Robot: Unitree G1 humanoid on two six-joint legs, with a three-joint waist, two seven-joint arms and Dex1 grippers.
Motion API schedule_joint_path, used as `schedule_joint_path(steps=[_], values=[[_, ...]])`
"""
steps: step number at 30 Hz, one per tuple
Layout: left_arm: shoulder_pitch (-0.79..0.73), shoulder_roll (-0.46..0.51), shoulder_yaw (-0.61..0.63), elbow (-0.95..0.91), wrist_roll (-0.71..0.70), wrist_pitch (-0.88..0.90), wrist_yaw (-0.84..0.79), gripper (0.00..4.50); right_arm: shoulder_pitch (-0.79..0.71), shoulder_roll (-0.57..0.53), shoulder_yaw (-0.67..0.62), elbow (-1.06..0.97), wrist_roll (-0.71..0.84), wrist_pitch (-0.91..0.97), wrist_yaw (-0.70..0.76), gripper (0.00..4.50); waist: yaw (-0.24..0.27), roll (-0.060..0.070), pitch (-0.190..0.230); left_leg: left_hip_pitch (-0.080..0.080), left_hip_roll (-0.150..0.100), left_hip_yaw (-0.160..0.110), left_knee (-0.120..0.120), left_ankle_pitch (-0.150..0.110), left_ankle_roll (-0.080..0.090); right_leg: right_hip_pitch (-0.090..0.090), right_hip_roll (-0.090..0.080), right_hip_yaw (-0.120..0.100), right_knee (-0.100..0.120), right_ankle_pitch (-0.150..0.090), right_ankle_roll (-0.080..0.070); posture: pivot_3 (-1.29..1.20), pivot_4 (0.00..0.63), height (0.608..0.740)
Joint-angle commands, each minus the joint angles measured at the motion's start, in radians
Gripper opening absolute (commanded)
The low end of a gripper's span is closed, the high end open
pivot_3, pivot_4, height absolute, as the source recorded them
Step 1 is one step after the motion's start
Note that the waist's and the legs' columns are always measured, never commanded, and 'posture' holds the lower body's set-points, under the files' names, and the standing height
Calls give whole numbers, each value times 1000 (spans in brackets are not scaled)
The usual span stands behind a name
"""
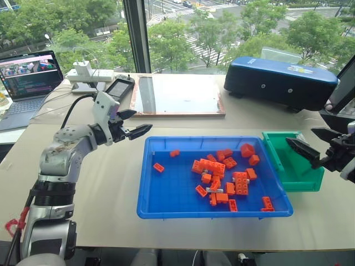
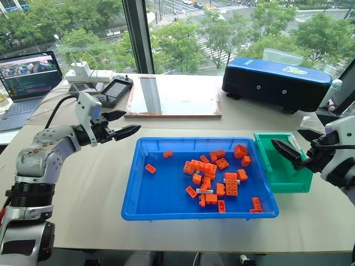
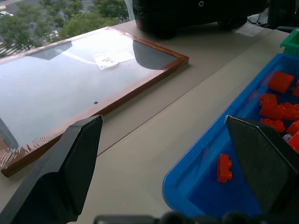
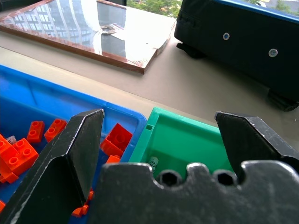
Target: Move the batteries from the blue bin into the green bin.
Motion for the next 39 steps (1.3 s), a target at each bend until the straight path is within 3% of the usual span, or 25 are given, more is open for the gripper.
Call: schedule_joint_path(steps=[1,6,9,11,18,24,29,31,33,36,39], values=[[-16,38,2,-56,-54,35,-81,4500,-24,-25,-2,-21,14,-10,-6,4439,0,0,0,0,0,0,0,0,0,0,0,0,0,0,0,0,150,732],[-130,118,-48,-84,-162,147,-295,4500,-92,-86,65,-77,72,65,12,4439,-3,0,0,0,0,0,0,0,0,-1,0,0,0,0,0,0,150,732],[-121,218,-149,-170,-178,188,-469,4500,-94,-228,204,-182,96,111,120,4439,-5,2,0,0,0,0,0,0,0,-1,0,0,-1,0,0,0,150,732],[-114,261,-193,-207,-172,185,-535,4500,-156,-262,272,-222,159,167,132,4439,-12,3,0,0,1,0,0,0,0,0,1,0,-1,0,0,0,150,732],[-127,279,-251,-272,-152,173,-584,4500,-253,-315,583,-266,115,231,152,4439,-12,3,0,-1,2,-1,0,-1,1,1,2,0,-4,0,0,0,150,732],[-89,256,-265,-284,-119,153,-538,4500,-214,-339,693,-206,-14,206,130,4439,-4,3,0,-2,2,-1,2,-1,2,0,2,0,-4,0,0,0,150,732],[-17,235,-268,-301,-67,118,-469,4500,-327,17,425,-143,111,516,-164,4439,-16,1,0,-1,3,0,2,-1,2,1,3,1,-3,0,-1,0,150,732],[-8,237,-263,-306,-67,114,-469,4500,-360,84,372,-196,85,609,-256,4439,-15,1,1,-4,3,-2,2,-1,1,-2,4,0,1,0,-1,0,150,732],[-2,241,-266,-307,-64,114,-466,4500,-379,152,296,-223,165,783,-332,4439,-10,2,1,-4,3,-1,2,-1,1,-2,3,1,3,0,-1,0,150,732],[-7,239,-272,-295,-56,109,-464,4500,-345,165,267,-251,298,844,-473,4439,1,2,1,-4,2,-2,2,-1,1,-1,3,0,3,0,-1,0,150,732],[-27,227,-278,-272,-46,102,-464,4500,-293,41,326,-235,464,844,-624,4439,6,2,1,-4,2,-2,2,-1,2,-1,2,0,3,0,-1,0,150,732]])
